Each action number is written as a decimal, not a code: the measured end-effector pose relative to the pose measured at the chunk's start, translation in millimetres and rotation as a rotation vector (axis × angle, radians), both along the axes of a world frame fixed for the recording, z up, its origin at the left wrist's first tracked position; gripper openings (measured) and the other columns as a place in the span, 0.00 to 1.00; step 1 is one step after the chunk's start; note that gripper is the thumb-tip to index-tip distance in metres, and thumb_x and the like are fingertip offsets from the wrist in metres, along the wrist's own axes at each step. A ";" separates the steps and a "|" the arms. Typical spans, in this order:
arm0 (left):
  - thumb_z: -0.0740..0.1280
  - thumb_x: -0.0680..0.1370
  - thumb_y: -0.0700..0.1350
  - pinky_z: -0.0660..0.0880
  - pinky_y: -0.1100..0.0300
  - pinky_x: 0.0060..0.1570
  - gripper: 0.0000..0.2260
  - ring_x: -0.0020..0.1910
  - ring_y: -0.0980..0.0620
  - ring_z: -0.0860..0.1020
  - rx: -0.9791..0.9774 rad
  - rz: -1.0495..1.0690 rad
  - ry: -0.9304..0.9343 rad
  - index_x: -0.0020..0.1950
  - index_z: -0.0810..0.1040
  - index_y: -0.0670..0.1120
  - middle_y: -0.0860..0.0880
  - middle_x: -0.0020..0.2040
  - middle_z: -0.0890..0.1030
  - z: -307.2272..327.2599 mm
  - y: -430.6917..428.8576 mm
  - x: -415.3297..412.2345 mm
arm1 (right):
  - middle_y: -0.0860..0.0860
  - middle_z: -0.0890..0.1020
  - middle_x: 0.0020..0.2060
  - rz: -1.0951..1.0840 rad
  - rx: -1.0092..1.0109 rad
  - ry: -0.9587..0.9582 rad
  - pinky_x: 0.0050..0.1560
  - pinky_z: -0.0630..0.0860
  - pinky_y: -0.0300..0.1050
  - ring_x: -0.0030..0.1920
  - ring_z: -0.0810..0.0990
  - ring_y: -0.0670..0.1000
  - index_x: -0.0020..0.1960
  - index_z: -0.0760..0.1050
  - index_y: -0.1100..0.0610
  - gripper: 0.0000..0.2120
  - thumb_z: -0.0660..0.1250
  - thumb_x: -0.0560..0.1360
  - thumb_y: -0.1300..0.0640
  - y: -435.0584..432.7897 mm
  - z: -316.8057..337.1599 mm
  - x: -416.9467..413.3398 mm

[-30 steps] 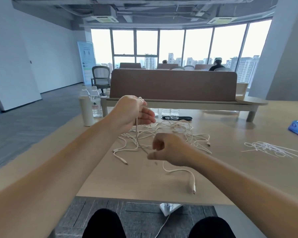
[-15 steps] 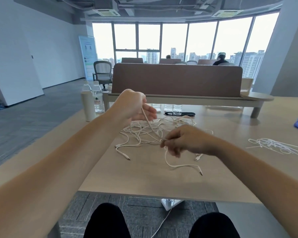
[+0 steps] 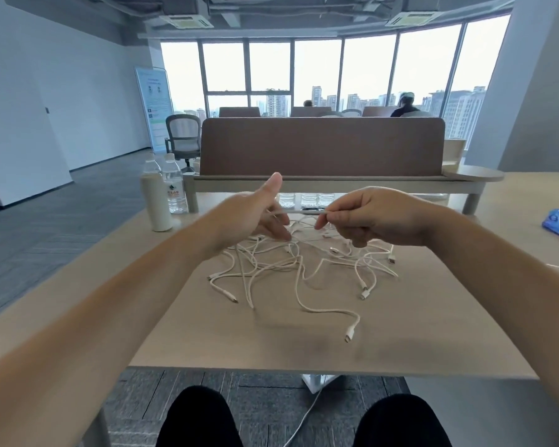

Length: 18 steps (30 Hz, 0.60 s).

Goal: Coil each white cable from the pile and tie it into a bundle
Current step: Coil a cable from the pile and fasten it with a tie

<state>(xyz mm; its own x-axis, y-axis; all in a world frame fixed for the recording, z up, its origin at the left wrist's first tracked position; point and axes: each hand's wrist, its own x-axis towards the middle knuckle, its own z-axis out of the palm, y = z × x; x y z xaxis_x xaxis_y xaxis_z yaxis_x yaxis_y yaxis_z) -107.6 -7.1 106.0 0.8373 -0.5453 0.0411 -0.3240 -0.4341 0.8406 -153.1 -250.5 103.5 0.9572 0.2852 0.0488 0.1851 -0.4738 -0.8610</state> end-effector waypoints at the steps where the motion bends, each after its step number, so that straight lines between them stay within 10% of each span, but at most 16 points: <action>1: 0.50 0.82 0.65 0.77 0.55 0.52 0.33 0.44 0.44 0.84 -0.063 -0.044 0.080 0.56 0.79 0.37 0.40 0.46 0.86 -1.7 -1.9 0.8 | 0.56 0.62 0.31 -0.007 -0.003 -0.004 0.36 0.63 0.46 0.31 0.62 0.50 0.53 0.84 0.59 0.11 0.62 0.82 0.58 0.8 -1.0 2.8; 8: 0.61 0.84 0.51 0.69 0.60 0.31 0.17 0.24 0.54 0.63 -0.114 -0.086 -0.037 0.45 0.76 0.38 0.51 0.25 0.66 -12.3 -3.9 17.9 | 0.54 0.74 0.31 -0.083 0.008 -0.011 0.37 0.69 0.47 0.32 0.68 0.52 0.52 0.76 0.63 0.05 0.67 0.79 0.62 -3.7 -11.5 14.7; 18: 0.61 0.84 0.55 0.62 0.65 0.25 0.18 0.23 0.56 0.56 -0.226 0.021 0.167 0.46 0.76 0.41 0.52 0.26 0.61 -13.1 -7.4 39.1 | 0.45 0.79 0.46 -0.277 -0.635 -0.460 0.51 0.71 0.46 0.49 0.77 0.49 0.44 0.83 0.48 0.01 0.74 0.75 0.53 13.0 -26.6 39.2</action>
